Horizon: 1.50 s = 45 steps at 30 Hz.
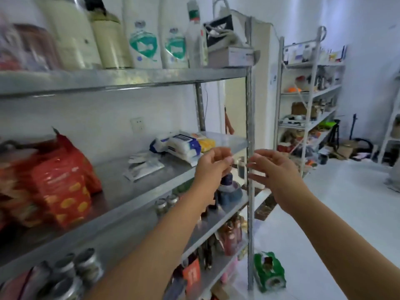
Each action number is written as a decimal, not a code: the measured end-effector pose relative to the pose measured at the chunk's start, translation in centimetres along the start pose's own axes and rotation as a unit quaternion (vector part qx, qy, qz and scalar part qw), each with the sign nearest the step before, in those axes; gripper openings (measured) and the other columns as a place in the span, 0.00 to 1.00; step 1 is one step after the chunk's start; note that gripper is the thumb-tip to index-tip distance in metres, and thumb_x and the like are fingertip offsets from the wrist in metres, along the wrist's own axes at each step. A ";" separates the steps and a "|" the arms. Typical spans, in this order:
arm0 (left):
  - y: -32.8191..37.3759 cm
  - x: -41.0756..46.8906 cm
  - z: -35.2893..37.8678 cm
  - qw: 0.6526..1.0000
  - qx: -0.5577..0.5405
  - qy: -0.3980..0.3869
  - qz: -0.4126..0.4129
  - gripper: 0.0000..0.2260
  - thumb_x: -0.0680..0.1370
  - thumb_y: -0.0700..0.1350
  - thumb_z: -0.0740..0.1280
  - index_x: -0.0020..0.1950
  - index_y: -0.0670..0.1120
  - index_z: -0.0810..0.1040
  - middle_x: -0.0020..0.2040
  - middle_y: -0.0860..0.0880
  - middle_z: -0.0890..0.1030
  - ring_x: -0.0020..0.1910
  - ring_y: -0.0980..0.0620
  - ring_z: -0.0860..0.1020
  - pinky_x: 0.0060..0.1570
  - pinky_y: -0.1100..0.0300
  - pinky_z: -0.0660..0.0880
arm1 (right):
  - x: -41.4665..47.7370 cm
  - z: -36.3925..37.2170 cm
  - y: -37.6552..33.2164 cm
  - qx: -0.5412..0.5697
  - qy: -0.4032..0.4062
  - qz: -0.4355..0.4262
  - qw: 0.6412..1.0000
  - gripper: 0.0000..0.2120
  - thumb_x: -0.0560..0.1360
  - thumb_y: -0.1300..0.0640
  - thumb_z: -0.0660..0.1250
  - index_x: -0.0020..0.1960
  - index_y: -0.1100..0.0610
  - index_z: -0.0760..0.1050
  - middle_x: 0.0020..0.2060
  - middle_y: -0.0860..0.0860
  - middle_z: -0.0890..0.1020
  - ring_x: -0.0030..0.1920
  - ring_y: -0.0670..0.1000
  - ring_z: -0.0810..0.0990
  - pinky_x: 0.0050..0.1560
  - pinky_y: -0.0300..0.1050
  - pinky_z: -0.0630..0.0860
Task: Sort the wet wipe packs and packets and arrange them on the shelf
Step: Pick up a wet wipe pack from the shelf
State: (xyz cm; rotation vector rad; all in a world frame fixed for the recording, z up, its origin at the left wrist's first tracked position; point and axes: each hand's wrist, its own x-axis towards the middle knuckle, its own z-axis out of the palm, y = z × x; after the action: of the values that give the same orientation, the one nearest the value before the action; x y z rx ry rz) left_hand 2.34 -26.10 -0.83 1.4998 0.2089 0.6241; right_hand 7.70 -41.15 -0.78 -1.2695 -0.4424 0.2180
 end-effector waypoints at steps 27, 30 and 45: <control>-7.0 25.2 -13.7 0.923 0.014 0.283 -0.262 0.19 0.75 0.51 0.71 0.64 0.46 0.75 0.56 0.45 0.82 0.55 0.45 0.80 0.60 0.47 0.78 | 32.2 19.6 10.1 -0.423 -0.217 0.003 0.880 0.25 0.79 0.48 0.66 0.71 0.58 0.68 0.61 0.59 0.77 0.48 0.54 0.75 0.43 0.43 0.69; -7.9 26.5 -12.8 0.924 -0.010 0.251 -0.290 0.20 0.73 0.54 0.73 0.60 0.46 0.77 0.54 0.44 0.83 0.53 0.45 0.82 0.59 0.47 0.79 | 32.4 19.6 10.2 -0.466 -0.249 -0.023 0.849 0.21 0.80 0.49 0.64 0.68 0.61 0.72 0.59 0.60 0.77 0.50 0.55 0.73 0.50 0.47 0.71; -2.5 20.3 -13.3 0.979 0.032 0.181 -0.091 0.26 0.74 0.45 0.74 0.70 0.53 0.71 0.59 0.48 0.83 0.55 0.46 0.82 0.56 0.42 0.80 | 27.6 18.1 7.0 -0.038 -0.252 0.146 0.956 0.26 0.72 0.48 0.75 0.65 0.57 0.74 0.51 0.55 0.86 0.48 0.56 0.87 0.50 0.55 0.83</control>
State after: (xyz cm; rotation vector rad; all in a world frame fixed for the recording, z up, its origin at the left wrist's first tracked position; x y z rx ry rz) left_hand 13.15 -4.29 0.53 1.3994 0.6457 0.7439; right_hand 25.09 -12.39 2.19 -1.3493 -0.7030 0.7931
